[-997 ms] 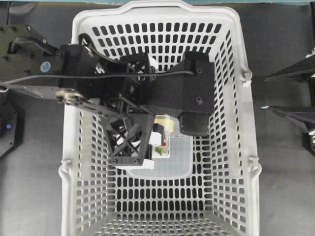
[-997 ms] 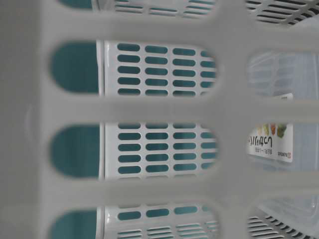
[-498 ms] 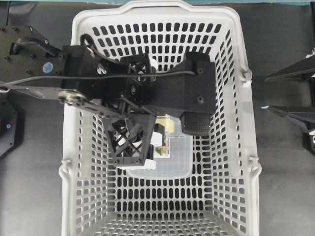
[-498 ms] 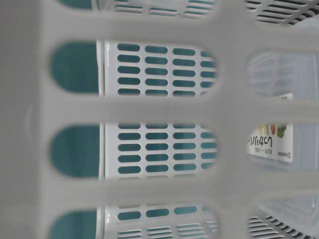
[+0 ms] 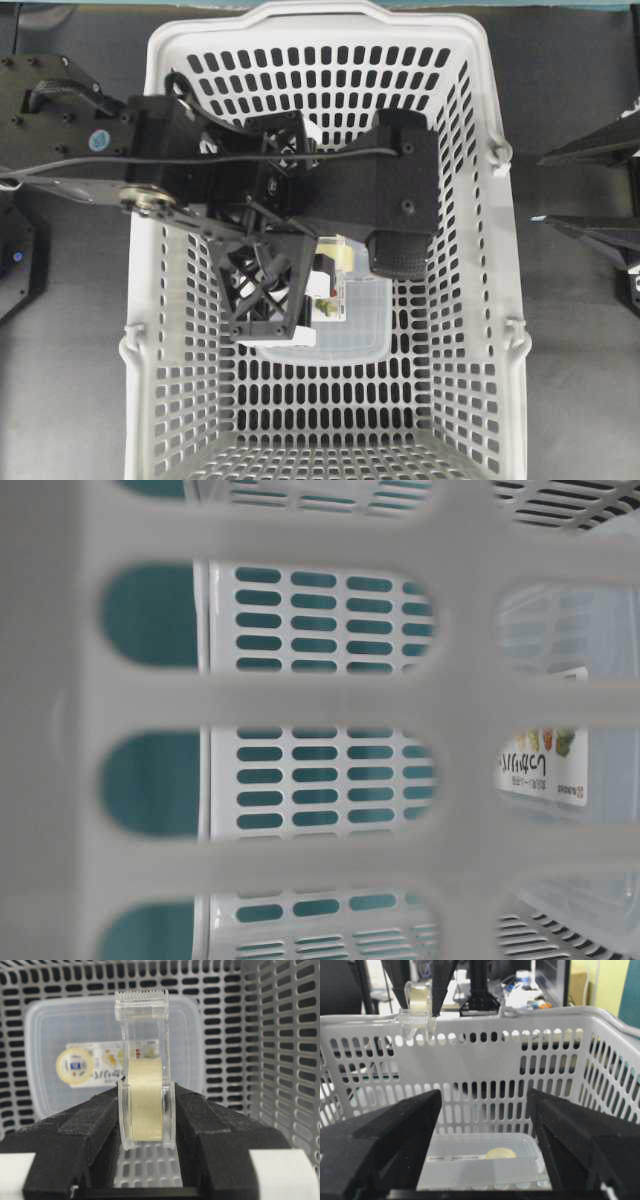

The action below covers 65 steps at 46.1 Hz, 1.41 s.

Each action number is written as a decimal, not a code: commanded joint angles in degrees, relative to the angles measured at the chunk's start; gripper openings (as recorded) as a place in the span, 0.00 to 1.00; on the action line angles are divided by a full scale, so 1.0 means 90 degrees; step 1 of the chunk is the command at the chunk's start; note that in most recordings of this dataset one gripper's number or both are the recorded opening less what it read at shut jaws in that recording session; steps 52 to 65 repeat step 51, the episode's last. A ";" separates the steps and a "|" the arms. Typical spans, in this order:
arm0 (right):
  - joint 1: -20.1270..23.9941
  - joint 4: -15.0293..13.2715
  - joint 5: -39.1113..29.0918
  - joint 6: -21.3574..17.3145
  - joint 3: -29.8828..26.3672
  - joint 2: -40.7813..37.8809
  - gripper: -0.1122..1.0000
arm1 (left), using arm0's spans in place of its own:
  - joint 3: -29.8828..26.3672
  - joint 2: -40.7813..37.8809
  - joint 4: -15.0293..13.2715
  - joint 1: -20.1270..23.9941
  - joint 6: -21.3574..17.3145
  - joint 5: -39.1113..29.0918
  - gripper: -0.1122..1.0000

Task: Pick up the tape dispenser from the shopping basket with the left arm.

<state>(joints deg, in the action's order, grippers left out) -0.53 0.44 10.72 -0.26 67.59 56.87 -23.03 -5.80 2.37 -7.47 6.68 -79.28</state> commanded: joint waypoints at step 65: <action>-0.0020 0.0010 0.0029 0.0000 -0.0010 -0.0029 0.71 | 0.0176 0.0068 0.0020 -0.0117 0.0029 -0.0010 0.36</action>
